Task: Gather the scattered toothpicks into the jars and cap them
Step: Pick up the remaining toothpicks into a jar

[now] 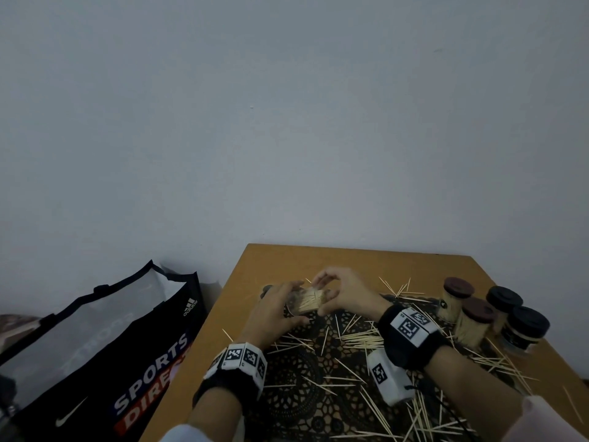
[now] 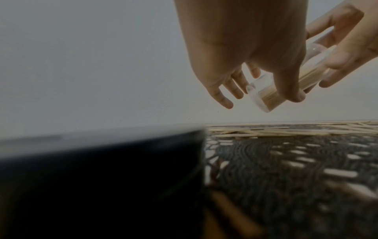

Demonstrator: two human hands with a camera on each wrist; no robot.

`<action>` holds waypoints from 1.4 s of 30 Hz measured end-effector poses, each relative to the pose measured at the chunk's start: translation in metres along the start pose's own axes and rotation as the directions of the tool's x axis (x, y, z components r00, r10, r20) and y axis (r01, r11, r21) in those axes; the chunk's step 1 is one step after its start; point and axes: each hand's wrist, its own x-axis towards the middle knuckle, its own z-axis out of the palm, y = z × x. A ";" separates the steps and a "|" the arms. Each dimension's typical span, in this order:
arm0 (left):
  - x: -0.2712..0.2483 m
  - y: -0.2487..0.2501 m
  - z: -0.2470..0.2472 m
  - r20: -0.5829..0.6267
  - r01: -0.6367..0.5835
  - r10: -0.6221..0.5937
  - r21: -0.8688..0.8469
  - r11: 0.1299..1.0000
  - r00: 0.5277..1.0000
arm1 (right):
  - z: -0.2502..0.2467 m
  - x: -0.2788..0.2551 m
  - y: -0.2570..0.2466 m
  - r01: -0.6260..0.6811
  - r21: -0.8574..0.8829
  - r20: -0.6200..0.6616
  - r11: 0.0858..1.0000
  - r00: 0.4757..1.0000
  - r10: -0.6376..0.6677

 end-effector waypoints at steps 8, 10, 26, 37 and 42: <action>-0.001 0.005 -0.003 -0.011 -0.025 0.025 0.015 1.000 1.000 | -0.011 -0.005 -0.002 -0.055 0.113 0.185 0.992 0.982 0.033; -0.001 0.006 -0.003 0.020 -0.012 0.011 0.015 1.000 1.000 | -0.019 -0.010 0.002 -0.044 -0.081 0.238 0.996 0.969 0.062; -0.002 0.006 -0.004 0.131 0.031 -0.037 0.048 0.998 0.991 | -0.039 -0.045 0.057 0.122 -0.647 0.299 0.752 0.949 0.104; -0.003 0.008 -0.004 0.139 0.045 -0.050 0.034 0.998 0.989 | -0.040 -0.037 0.055 0.177 -0.621 0.304 0.763 0.952 0.026; -0.003 0.009 -0.005 0.146 0.053 -0.059 0.043 0.998 0.988 | -0.041 -0.037 0.060 0.186 -0.629 0.284 0.754 0.959 0.000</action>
